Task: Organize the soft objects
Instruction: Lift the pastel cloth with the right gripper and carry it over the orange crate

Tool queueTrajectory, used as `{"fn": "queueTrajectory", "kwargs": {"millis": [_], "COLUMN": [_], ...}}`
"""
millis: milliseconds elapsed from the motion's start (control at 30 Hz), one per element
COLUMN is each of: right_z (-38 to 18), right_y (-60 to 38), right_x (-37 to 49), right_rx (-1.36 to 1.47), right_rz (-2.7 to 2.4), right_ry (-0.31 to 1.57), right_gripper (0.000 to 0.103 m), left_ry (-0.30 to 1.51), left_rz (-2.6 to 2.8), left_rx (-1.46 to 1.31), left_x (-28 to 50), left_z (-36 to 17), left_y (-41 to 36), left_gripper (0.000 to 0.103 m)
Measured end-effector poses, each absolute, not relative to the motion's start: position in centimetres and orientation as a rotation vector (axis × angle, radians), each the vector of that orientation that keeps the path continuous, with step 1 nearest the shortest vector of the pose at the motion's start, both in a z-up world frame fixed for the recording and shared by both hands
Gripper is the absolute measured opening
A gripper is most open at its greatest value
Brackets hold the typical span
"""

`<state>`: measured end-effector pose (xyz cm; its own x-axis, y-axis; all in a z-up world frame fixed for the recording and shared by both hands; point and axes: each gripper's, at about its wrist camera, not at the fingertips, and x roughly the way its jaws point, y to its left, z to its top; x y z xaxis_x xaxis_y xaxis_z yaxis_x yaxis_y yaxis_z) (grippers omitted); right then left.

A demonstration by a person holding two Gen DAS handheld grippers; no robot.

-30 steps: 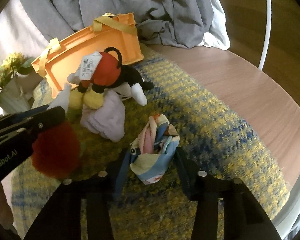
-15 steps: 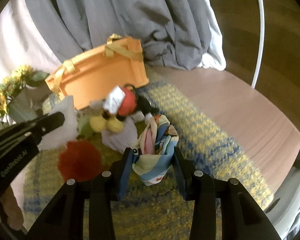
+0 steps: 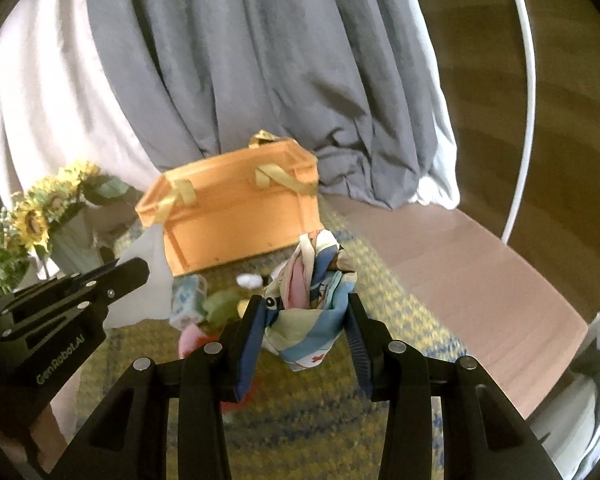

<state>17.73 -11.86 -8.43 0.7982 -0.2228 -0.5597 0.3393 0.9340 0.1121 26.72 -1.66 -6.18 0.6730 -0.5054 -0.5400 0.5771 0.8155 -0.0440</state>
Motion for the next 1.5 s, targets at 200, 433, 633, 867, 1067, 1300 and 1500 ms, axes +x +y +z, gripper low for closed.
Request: {"fn": "queueTrajectory", "kwargs": {"millis": [200, 433, 633, 867, 1067, 1300, 1500], "right_z": [-6.5, -4.5, -3.2, -2.5, -2.0, -1.6, -1.1], "right_y": [-12.1, -13.4, -14.3, -15.4, -16.3, -16.4, -16.3], "right_x": [18.5, 20.4, 22.0, 23.7, 25.2, 28.0, 31.0], "right_rx": [0.185, 0.139, 0.103, 0.089, 0.099, 0.116, 0.097], "right_rz": [-0.243, -0.13, -0.039, 0.042, 0.068, 0.084, 0.083], "right_ry": [0.527, 0.483, 0.447, 0.418, 0.378, 0.369, 0.36], "right_gripper": [0.041, 0.041, 0.041, 0.041, 0.041, 0.041, 0.041], "left_ry": [0.521, 0.482, 0.45, 0.397, 0.373, 0.357, 0.347], "left_rz": [-0.525, -0.404, -0.32, -0.254, -0.236, -0.242, -0.249], "left_rx": [0.106, 0.067, 0.033, 0.026, 0.041, 0.056, 0.066], "left_x": [26.4, 26.5, 26.8, 27.3, 28.6, 31.3, 34.1], "left_z": [-4.6, -2.9, -2.0, -1.2, -0.6, 0.0, 0.2], "left_y": [-1.3, -1.6, -2.1, -3.2, -3.8, -4.0, -4.3], "left_gripper": [0.009, 0.009, 0.009, 0.009, 0.009, 0.009, 0.009]}}
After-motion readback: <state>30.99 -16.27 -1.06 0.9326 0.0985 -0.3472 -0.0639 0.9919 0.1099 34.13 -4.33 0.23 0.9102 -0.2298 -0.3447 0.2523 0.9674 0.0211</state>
